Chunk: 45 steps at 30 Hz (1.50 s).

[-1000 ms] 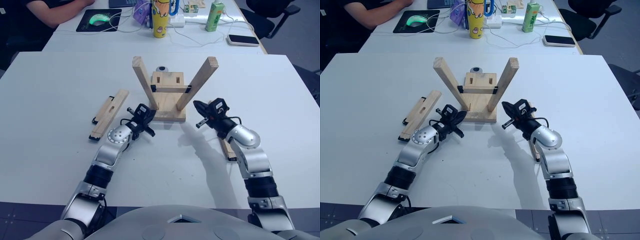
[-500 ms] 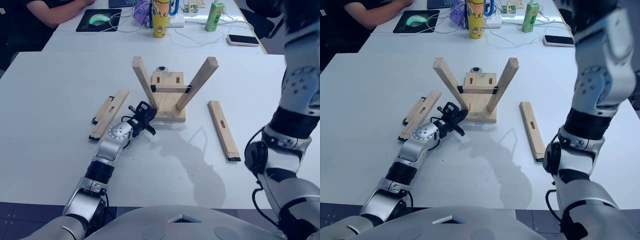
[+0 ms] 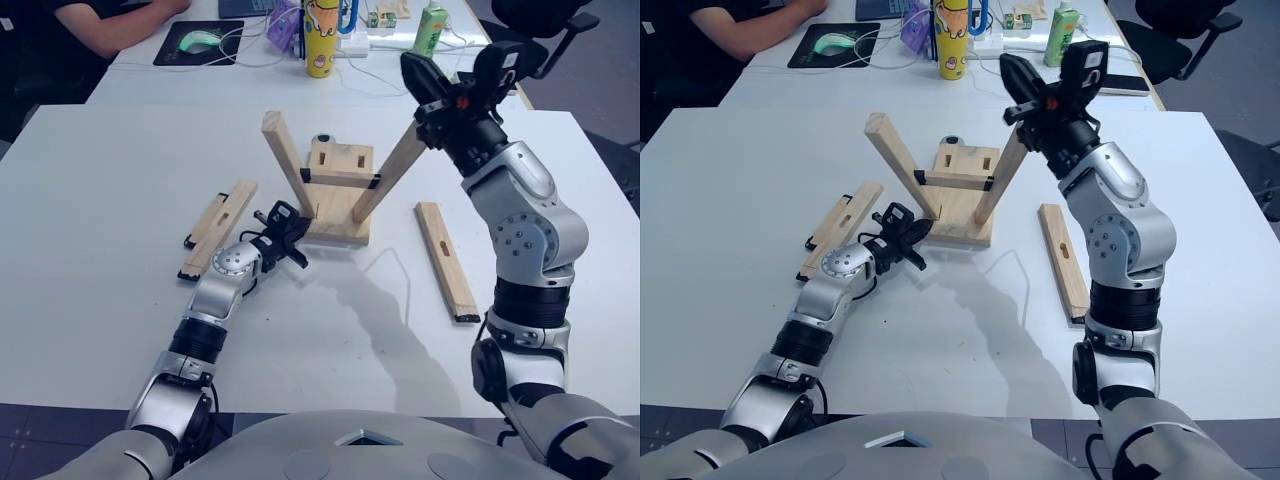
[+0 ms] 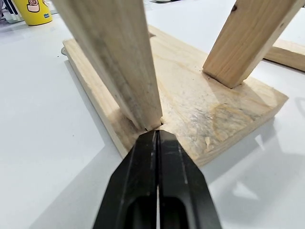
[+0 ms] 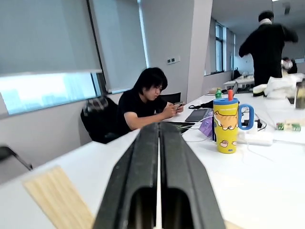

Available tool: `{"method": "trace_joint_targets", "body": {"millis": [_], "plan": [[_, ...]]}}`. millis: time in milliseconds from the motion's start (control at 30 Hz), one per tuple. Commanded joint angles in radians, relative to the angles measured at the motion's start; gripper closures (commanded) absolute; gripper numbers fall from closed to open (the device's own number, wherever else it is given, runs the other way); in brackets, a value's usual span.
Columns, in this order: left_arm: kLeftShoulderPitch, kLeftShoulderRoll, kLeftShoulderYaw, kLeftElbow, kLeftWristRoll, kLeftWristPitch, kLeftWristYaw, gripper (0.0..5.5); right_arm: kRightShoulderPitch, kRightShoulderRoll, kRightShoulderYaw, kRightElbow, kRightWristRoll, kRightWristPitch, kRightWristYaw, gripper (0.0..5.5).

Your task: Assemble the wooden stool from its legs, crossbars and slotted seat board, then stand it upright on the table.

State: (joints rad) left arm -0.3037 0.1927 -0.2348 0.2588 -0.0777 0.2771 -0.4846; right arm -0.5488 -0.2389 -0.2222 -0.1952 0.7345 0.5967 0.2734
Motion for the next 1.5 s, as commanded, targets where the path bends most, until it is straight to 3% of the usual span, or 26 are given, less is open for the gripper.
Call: {"method": "trace_joint_targets", "body": {"millis": [33,133,233,400,533,633,800,967,1267,1400,1500], "plan": [[0.034,0.021,0.008,0.056,0.019,0.028,0.0,5.49,-0.111,-0.001,-0.186,0.112,0.145,-0.004,-0.071,5.5],[0.035,0.035,0.028,0.016,0.005,0.012,-0.021,5.49,-0.081,-0.094,-0.133,0.303,-0.012,-0.049,-0.026,5.5],[0.031,0.067,0.061,-0.063,-0.026,0.017,-0.06,5.49,-0.02,-0.169,0.051,0.481,-0.244,-0.186,0.107,5.5],[0.027,0.16,0.156,-0.25,-0.146,0.095,-0.167,5.49,0.002,-0.145,0.162,0.665,-0.37,-0.409,0.334,5.5],[0.067,0.306,0.095,-0.377,-0.232,0.202,-0.4,5.49,-0.032,-0.127,0.203,0.756,-0.434,-0.531,0.421,5.5],[0.051,0.359,0.012,-0.353,-0.182,0.217,-0.46,5.49,-0.057,-0.115,0.227,0.79,-0.461,-0.577,0.477,5.5],[-0.028,0.342,-0.136,-0.187,0.035,0.139,-0.38,5.49,-0.038,-0.085,0.285,0.737,-0.459,-0.577,0.604,5.5],[-0.022,0.282,-0.151,-0.145,0.1,0.13,-0.289,5.49,0.038,-0.054,0.361,0.611,-0.464,-0.53,0.668,5.5],[-0.106,0.281,-0.031,-0.04,0.189,0.121,-0.068,5.49,0.058,0.109,0.483,0.547,-0.555,-0.521,0.541,5.5],[-0.12,0.299,0.023,-0.031,0.226,0.07,0.019,5.49,0.046,0.089,0.415,0.581,-0.59,-0.555,0.44,5.5],[-0.108,0.311,0.09,-0.071,0.225,0.028,0.074,5.49,0.072,0.015,0.361,0.47,-0.561,-0.5,0.458,5.5]]}}
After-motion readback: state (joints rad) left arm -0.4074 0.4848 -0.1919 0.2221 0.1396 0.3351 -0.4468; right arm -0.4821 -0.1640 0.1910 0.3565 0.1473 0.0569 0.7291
